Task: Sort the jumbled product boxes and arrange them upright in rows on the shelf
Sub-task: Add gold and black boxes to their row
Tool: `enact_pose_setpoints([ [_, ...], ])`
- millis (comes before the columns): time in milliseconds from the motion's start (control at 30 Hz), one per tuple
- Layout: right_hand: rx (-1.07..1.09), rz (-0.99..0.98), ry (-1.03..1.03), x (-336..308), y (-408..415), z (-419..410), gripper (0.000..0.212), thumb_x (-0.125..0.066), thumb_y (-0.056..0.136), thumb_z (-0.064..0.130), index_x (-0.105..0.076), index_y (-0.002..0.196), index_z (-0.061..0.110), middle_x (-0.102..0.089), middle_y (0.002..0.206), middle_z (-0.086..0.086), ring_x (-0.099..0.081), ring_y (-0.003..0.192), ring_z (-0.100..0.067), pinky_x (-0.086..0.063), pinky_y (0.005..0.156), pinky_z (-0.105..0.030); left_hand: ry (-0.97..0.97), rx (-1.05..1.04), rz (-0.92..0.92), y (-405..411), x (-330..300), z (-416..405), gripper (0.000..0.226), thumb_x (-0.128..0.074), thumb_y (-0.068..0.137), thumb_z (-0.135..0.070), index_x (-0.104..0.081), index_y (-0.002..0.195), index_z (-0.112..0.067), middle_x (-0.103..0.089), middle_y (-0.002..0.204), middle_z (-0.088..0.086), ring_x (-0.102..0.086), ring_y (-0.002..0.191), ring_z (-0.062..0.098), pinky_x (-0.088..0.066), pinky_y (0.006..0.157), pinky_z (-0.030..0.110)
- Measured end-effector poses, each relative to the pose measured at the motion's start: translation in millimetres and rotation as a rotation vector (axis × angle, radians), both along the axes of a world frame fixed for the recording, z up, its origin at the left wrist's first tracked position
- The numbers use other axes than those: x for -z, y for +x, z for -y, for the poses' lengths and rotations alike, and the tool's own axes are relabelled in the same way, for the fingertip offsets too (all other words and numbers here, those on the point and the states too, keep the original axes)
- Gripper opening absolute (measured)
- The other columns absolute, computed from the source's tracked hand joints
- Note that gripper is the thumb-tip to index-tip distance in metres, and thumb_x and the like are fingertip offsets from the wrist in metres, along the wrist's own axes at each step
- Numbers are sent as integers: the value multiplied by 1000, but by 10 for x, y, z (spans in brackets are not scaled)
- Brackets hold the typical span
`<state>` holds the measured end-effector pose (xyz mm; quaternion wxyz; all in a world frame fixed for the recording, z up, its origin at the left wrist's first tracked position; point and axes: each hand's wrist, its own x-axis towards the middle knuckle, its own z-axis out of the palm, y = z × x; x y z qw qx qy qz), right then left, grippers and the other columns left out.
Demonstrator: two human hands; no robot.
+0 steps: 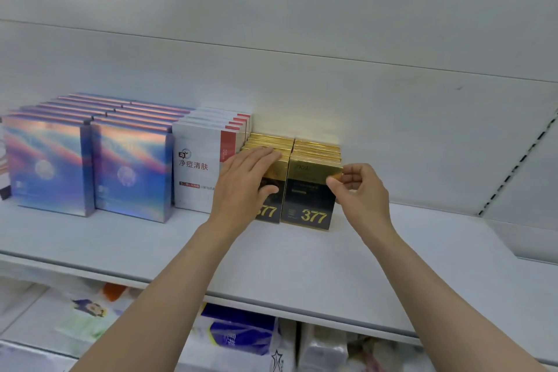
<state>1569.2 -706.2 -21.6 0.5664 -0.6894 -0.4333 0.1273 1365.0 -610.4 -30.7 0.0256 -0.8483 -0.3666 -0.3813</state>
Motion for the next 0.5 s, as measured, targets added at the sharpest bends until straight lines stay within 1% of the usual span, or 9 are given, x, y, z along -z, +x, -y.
enact_pose_setpoints([
  [67,12,55,-8,30,-56,1,39,-79,81,31,-52,110,29,-61,97,12,-62,89,-7,-47,68,-15,2,0,-5,1,-5,2,66,-76,81,-33,-49,140,-25,-49,145,-6,-39,137,16,-17,112,29],
  [200,33,119,-45,75,-121,-31,61,-86,74,33,-48,121,26,-59,105,9,-58,94,-7,-46,73,-17,-9,-1,-8,2,-25,11,65,-74,83,-34,-48,141,-25,-48,146,-6,-37,138,16,-19,114,32],
  [267,55,141,-56,91,-132,-49,63,-85,74,33,-47,124,25,-59,108,7,-58,95,-7,-47,74,-18,-15,-7,-17,8,-28,19,64,-73,84,-34,-47,141,-25,-47,146,-6,-36,139,16,-20,115,33],
  [400,73,158,-61,121,-183,-63,62,-83,78,33,-46,126,24,-57,114,4,-57,97,-7,-42,69,-11,-25,-6,3,21,-31,25,64,-74,83,-32,-47,141,-24,-48,146,-5,-37,138,17,-21,115,35],
  [500,74,179,-89,95,-195,-55,62,-81,80,34,-46,130,21,-56,119,2,-56,99,-7,-43,72,-13,-34,-16,-1,36,-60,28,64,-74,83,-31,-48,140,-24,-48,145,-4,-37,137,17,-20,115,35],
])
